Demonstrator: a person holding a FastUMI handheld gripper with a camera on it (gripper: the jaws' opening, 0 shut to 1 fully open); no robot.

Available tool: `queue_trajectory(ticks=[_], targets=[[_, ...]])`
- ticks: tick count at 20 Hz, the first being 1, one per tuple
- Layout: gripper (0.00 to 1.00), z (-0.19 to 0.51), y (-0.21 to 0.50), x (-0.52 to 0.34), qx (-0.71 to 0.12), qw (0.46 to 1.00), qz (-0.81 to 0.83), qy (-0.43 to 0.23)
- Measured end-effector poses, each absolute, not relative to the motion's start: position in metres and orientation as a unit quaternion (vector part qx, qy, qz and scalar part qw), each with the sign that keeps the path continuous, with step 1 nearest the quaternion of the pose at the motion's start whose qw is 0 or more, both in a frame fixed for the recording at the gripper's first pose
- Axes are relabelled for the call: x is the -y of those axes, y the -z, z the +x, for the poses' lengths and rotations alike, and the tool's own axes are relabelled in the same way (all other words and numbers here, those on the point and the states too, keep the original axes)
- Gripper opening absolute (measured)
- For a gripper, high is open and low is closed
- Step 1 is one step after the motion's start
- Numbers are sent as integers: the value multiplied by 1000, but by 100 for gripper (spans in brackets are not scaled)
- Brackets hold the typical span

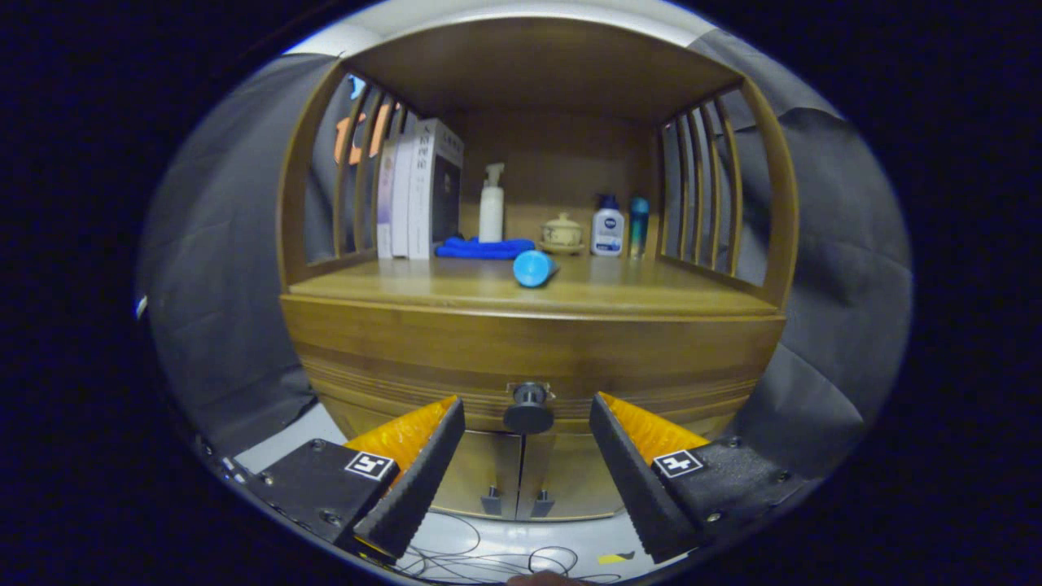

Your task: Pull open the drawer, take out the items inside it, and place them on the countertop above the cabinet.

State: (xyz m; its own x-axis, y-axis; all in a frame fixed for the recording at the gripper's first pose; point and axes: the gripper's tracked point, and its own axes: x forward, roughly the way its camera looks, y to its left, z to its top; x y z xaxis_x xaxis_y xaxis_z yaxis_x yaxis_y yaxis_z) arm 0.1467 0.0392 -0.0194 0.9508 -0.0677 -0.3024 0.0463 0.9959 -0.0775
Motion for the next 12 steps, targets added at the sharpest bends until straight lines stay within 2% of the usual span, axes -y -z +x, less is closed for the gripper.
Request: queue_trajectory(ticks=[12], targets=[[100,33,-98,-41,-37,999,-2,0]])
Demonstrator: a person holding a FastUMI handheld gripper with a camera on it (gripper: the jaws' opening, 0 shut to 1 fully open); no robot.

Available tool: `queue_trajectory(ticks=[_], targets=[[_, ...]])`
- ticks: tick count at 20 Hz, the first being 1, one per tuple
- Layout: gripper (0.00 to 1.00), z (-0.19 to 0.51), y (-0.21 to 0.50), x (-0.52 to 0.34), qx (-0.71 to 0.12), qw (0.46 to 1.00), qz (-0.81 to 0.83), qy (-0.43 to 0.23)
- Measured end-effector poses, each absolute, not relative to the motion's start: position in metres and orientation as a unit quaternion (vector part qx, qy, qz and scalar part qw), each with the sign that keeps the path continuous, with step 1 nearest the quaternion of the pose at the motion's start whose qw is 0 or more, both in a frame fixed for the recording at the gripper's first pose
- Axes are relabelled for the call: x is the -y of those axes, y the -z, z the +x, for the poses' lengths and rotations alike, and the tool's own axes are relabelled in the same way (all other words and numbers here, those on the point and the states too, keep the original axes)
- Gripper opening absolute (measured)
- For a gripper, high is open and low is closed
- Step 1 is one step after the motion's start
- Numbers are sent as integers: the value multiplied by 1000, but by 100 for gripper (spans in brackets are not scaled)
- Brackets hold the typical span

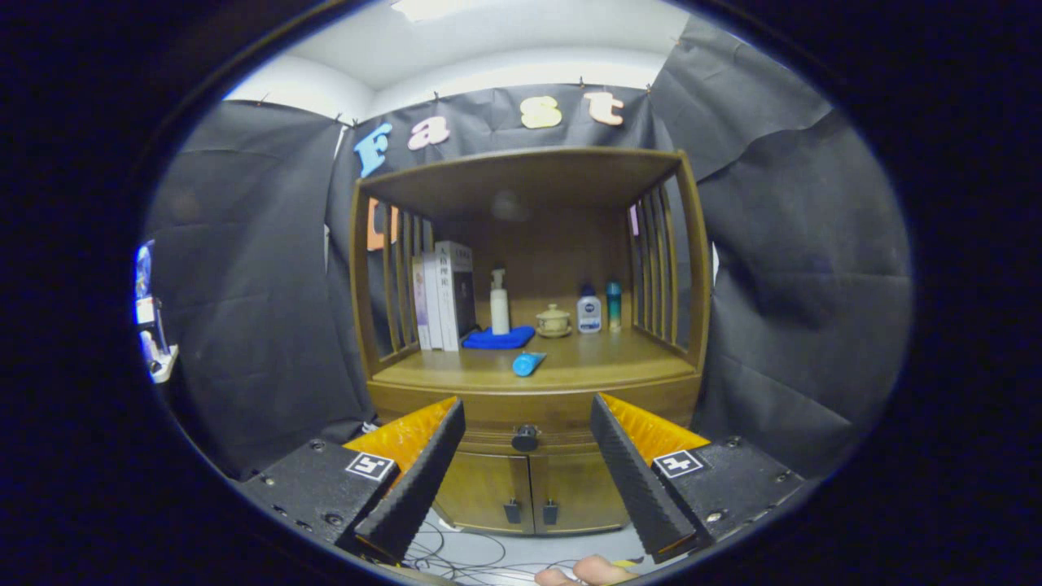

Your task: Pull open the drawer, take out the items inside it, and place them on the countertop above the cabinet.

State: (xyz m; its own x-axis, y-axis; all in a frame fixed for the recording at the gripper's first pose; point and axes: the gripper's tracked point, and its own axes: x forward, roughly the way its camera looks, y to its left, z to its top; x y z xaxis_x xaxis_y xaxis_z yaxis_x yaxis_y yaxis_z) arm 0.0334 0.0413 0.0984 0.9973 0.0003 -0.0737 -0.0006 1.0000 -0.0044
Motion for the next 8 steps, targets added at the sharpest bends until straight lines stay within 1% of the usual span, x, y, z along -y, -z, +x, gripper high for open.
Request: queue_trajectory(ticks=[5,8], targets=[[100,-5,-128,-52,-1,1000,-2,-24],[100,-20,-133,-51,8,1000,1,-28]])
